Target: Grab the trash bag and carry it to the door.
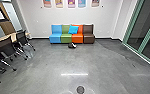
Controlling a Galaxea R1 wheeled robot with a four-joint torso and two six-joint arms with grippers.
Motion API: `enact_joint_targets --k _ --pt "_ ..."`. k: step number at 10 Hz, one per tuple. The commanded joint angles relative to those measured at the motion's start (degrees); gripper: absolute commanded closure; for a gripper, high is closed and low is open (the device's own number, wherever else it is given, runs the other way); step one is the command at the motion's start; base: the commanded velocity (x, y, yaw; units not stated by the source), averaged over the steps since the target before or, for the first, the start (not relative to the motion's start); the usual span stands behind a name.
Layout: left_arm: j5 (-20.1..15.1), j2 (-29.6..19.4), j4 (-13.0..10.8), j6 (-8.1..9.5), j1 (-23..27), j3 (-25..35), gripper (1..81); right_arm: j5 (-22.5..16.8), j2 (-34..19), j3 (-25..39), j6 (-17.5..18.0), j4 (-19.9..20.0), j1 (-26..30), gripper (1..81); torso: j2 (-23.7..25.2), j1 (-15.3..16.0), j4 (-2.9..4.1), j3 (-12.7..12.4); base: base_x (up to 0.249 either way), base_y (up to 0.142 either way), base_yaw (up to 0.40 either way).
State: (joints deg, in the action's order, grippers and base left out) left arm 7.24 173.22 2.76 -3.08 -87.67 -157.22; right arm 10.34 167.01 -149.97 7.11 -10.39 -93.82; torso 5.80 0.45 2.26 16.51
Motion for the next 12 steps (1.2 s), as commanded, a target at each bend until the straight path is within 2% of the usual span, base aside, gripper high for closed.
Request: enact_joint_targets --k 1,8,12 --pt "-3.5 0.2 0.6 0.01 1.0 -0.1 1.0 -3.4 -0.6 0.4 -0.1 -1.0 0.5 1.0 0.0 0.0 0.0 0.0 0.15 0.0 0.0" --pt "-3.5 0.1 0.6 0.01 1.0 -0.1 1.0 -3.5 -0.4 0.4 -0.1 -1.9 0.6 1.0 0.0 0.0 0.0 0.0 0.151 0.0 0.0" --pt "-3.5 0.2 0.7 0.01 1.0 -0.1 1.0 -3.4 -0.4 0.4 -0.1 -1.9 0.6 1.0 0.0 0.0 0.0 0.0 0.151 0.07 0.0"
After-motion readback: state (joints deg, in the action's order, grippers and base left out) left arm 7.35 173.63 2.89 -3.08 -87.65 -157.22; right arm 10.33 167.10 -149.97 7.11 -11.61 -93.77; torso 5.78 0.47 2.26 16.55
